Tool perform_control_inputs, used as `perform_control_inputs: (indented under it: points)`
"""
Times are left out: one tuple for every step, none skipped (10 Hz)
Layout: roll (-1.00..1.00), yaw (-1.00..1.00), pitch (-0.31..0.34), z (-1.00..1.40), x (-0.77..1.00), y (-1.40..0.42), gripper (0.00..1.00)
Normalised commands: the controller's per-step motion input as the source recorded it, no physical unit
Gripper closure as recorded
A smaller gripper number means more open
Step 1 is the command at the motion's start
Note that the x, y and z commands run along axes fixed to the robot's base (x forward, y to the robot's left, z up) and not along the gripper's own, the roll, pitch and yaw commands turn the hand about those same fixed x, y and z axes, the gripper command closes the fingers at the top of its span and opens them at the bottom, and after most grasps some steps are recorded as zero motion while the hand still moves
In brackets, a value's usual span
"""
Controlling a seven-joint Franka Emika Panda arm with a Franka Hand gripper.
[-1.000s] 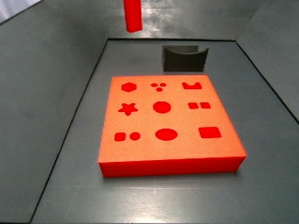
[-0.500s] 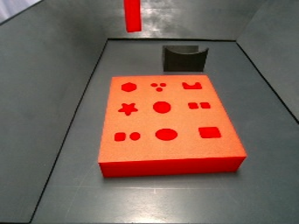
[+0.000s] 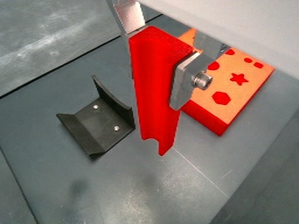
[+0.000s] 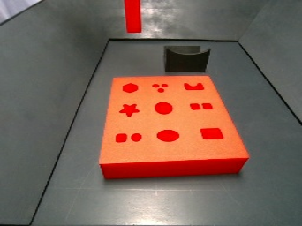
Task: Pick up the arch object. Move up. Place the arch object on the fixture. Regrasp the arch object. Rotate the arch object. Move to above the board. Insert the arch object.
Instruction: Rotate the arch object.
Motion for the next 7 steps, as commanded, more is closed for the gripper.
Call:
perform_control_inputs:
  points:
    - [-0.32, -0.11, 0.057, -1.00, 0.01, 0.00, 1.00]
    - [-0.29, -0.09, 0.013, -1.00, 0.02, 0.01, 1.00]
    - [-0.24, -0.07, -0.028, -1.00, 0.02, 0.02, 1.00]
    - [-0.20, -0.05, -0.055, -1.00, 0.01, 0.02, 1.00]
    - [-0.19, -0.05, -0.068, -1.00, 0.01, 0.02, 1.00]
    - [-0.19, -0.05, -0.069, -0.98, 0.01, 0.02, 1.00]
    - [-0.19, -0.05, -0.065, -0.75, 0.01, 0.02, 1.00]
